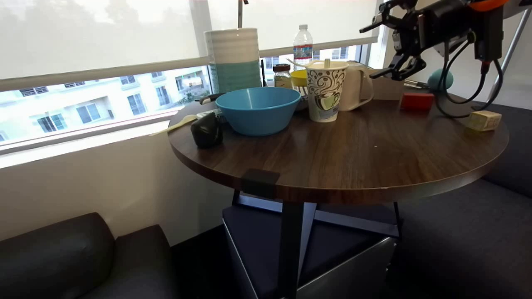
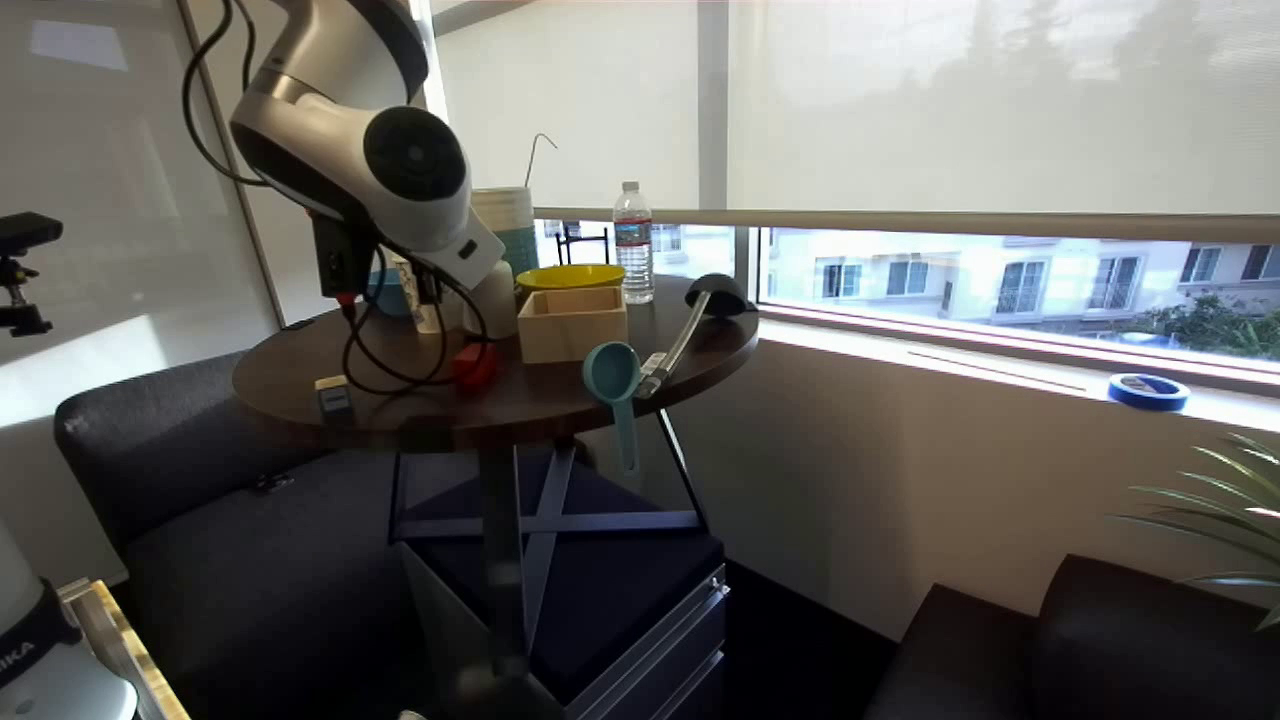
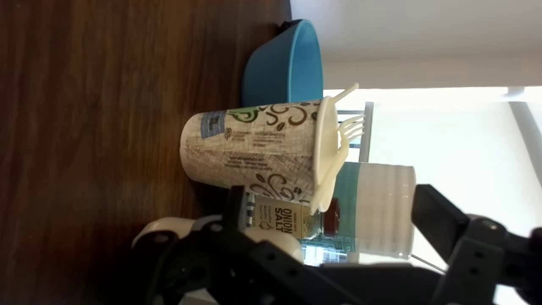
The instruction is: Lay the fork and spoon over the cup
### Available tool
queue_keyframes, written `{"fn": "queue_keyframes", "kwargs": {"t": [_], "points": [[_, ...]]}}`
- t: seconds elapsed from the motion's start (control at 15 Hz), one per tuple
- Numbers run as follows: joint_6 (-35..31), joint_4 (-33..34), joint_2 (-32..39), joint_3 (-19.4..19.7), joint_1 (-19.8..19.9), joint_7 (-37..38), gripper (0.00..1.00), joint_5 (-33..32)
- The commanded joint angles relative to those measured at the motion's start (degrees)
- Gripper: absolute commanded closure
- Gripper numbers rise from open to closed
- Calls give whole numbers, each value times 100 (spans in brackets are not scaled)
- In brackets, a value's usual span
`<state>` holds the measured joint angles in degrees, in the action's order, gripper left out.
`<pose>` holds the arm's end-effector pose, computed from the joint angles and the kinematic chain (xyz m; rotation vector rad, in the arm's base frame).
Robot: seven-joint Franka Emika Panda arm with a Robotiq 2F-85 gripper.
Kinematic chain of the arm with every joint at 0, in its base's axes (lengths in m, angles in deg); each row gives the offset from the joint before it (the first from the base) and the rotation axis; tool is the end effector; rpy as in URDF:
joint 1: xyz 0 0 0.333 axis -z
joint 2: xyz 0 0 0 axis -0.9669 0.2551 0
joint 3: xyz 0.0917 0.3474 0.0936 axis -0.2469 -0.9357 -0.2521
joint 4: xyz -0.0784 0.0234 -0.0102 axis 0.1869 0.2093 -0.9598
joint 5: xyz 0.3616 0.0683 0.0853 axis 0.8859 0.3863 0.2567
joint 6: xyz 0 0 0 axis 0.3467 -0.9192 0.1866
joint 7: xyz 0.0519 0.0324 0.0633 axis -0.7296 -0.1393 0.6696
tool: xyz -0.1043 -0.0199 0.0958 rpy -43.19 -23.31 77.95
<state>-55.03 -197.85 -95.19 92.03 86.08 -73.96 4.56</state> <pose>0.3941 -0.0473 0.4481 -1.8679 0.5680 -0.3157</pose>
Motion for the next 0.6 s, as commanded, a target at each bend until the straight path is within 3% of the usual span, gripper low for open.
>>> {"fn": "queue_keyframes", "kwargs": {"t": [0.0,0.53], "points": [[-224,74,-585,-167,167,266,0,-1130],[-13,889,-1229,-453,-334,229,0,-2842]]}}
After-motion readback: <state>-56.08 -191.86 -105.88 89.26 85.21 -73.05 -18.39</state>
